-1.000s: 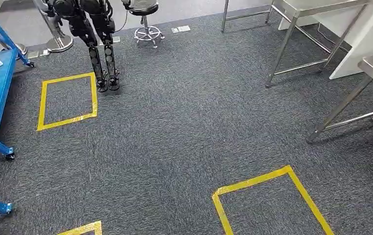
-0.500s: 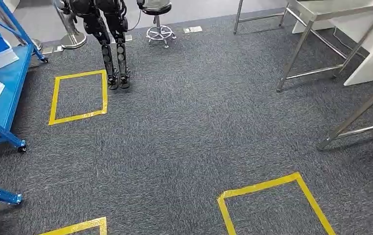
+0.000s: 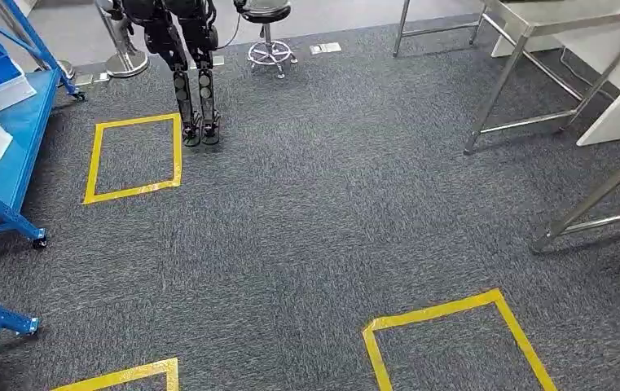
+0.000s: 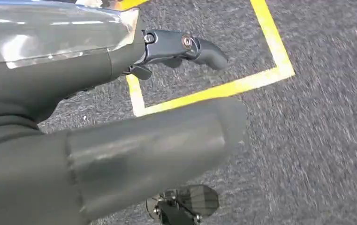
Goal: Take the parts from the cabinet and place them on the table.
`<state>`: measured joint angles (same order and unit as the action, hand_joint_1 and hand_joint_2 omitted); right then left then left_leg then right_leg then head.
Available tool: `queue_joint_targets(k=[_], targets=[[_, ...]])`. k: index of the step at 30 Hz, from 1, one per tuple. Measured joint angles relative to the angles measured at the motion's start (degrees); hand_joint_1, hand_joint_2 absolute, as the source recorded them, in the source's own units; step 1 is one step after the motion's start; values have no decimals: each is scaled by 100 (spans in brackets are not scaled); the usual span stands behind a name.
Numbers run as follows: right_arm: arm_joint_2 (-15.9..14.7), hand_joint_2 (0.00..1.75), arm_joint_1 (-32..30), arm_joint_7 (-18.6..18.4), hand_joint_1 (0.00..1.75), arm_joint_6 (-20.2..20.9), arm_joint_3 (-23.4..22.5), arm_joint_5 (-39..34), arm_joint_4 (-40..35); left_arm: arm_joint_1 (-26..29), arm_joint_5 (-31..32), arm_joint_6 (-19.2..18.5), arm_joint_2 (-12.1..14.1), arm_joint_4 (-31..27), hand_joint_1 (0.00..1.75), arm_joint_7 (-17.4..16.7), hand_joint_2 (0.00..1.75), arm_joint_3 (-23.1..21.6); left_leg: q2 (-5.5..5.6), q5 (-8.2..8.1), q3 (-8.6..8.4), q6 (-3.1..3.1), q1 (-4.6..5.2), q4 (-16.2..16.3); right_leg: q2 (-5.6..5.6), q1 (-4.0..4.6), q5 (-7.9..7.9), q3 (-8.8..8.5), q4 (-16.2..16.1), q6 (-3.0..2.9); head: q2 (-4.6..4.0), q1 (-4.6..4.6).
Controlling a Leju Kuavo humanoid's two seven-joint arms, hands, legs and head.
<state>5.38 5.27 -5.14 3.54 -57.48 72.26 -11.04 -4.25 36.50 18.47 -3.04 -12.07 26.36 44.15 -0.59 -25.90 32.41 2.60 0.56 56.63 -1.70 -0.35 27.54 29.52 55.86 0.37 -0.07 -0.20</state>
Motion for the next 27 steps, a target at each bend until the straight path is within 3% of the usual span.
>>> queue_joint_targets(k=[1, 2, 4, 5, 6, 7, 8, 10, 11, 12, 13, 15, 16, 17, 18, 20, 21, 22, 23, 24, 25, 26, 27], targets=[[0, 175, -2, 0, 0, -2, 2, 0, 0, 1, 0, 0, 0, 0, 0, -4, 0, 0, 18, 101, -97, 47, -88, -161, 2, 18, 34, 31, 43, 23, 0, 6], [-7, 175, -3, 0, 0, -6, 2, -2, 0, 0, 4, 0, -11, 0, 0, -4, 0, 0, 23, 118, -138, 61, -52, -225, 51, 17, 128, 83, 201, 12, 0, 19], [-2, 175, -5, -9, 0, -9, 2, -2, 0, -9, 7, -2, -9, 0, 0, -17, 0, 0, 60, 139, -129, 102, -48, -225, 114, -8, 559, 519, 1107, -66, 0, 28], [0, 175, -8, -18, 0, -9, 2, -4, 2, -7, 7, 0, -11, 0, 0, -24, 0, 2, 83, 137, -122, 105, -36, -224, 122, -30, 734, 758, 1581, -69, 0, 26], [0, 175, -15, -20, 0, -11, 2, -4, 2, -4, 7, -2, -11, 0, 0, -33, 0, 2, 104, 137, -116, 104, -36, -216, 124, -42, 796, 900, 1858, -38, 0, 26], [-4, 175, -31, -22, 0, -11, 2, -4, 0, 2, 7, 0, -13, 0, 0, -46, 0, 2, 142, 133, -119, 98, -39, -211, 125, -60, 718, 896, 1814, 35, 0, 28], [-9, 175, -37, -26, 0, -11, 2, -4, 0, 4, 7, -2, -20, 0, 0, -48, 0, 2, 182, 125, -123, 83, -47, -197, 125, -82, 519, 699, 1407, 127, 0, 26], [-20, 175, -30, -26, 0, -11, 2, -4, 0, 3, 7, 0, -33, 0, 0, -52, 0, 2, 228, 87, -117, 25, -69, -124, 146, -130, 144, 221, 444, 251, 0, 26], [-18, 175, -25, -26, 0, -9, 2, -2, 2, 4, 7, 2, -28, 0, 0, -55, 0, 2, 244, 47, -82, -33, -61, -45, 189, -154, 82, 85, 121, 257, 0, 33], [0, 175, -19, -26, 0, -4, 2, -2, 2, 2, 7, 4, -22, 0, 0, -61, 0, 2, 261, -18, -49, -85, -21, 43, 196, -122, 67, 101, 121, 171, 0, 28], [0, 175, -11, -24, 0, -4, 2, 0, 2, 3, 7, 11, -22, 0, 0, -61, 0, 2, 264, -20, -41, -94, -25, 42, 185, -108, 77, 98, 153, 115, 0, 22], [-2, 175, -5, -26, 0, -4, 2, 0, 2, 15, 4, 11, -22, 0, 0, -61, 0, 2, 276, -15, -36, -112, -61, 44, 174, -79, 66, 61, 158, 33, 0, 20], [2, 175, -5, -24, 0, -4, 2, 0, 0, 21, 4, 11, -22, 0, 0, -63, 0, 2, 264, -38, -20, -130, -90, 87, 163, -133, 38, 59, 141, -11, 0, 20], [0, 175, -4, -24, 0, -4, 2, 0, 0, 24, 11, 11, -30, 2, 0, -63, 0, 0, 181, -166, 29, -163, -94, 242, 158, -118, 37, 55, 141, -18, 0, 15], [0, 175, -4, -24, 0, -4, 2, 0, 0, 20, 11, 11, -33, 0, 0, -63, 0, 0, 133, -379, 175, -190, -103, 563, 149, -107, 34, 56, 141, -44, 0, 2], [0, 175, -10, -24, 0, -4, 2, 0, 0, 19, 9, 13, -33, 2, 0, -65, 0, 0, 92, -833, 658, -230, -119, 1541, 122, -72, 37, 70, 145, -48, 0, 2], [0, 175, -14, -24, 0, -4, 2, 0, 0, 25, 11, 13, -35, 2, 0, -68, 0, 2, 85, -922, 843, -227, -119, 1875, 106, -55, 42, 75, 145, -55, 0, 0], [-2, 175, -15, -24, 0, -4, 2, 0, 0, 27, 11, 13, -39, 2, 0, -72, 0, 2, 84, -872, 904, -212, -119, 1947, 96, -42, 46, 74, 145, -60, 0, 2], [-2, 175, -14, -24, 0, -2, 2, 0, 0, 27, 11, 13, -41, 2, 0, -72, 0, 0, 83, -677, 819, -175, -115, 1718, 84, -27, 52, 66, 145, -68, 0, 0], [0, 175, -11, -24, 0, -2, 2, 0, 0, 26, 9, 13, -39, 0, 0, -74, 0, 2, 81, -432, 616, -128, -106, 1296, 78, -15, 55, 54, 144, -73, 0, 2], [2, 175, -5, -24, 0, -2, 2, 0, 0, 25, 11, 15, -37, 0, 0, -74, 0, 2, 63, -163, 323, -63, -78, 725, 71, -6, 61, 37, 139, -79, 0, 2], [7, 175, -3, -24, 0, -2, 2, 0, 0, 20, 9, 15, -30, 0, 0, -74, 0, 2, -18, 2, 56, 22, -24, 223, 67, -12, 63, 29, 132, -81, 0, 2], [20, 175, 0, -24, 0, 0, 2, 0, 0, 2, 11, 15, -20, 0, 0, -74, 0, 0, -77, -59, 32, 25, 0, 146, 57, 27, 70, 30, 134, -69, 0, 6]])
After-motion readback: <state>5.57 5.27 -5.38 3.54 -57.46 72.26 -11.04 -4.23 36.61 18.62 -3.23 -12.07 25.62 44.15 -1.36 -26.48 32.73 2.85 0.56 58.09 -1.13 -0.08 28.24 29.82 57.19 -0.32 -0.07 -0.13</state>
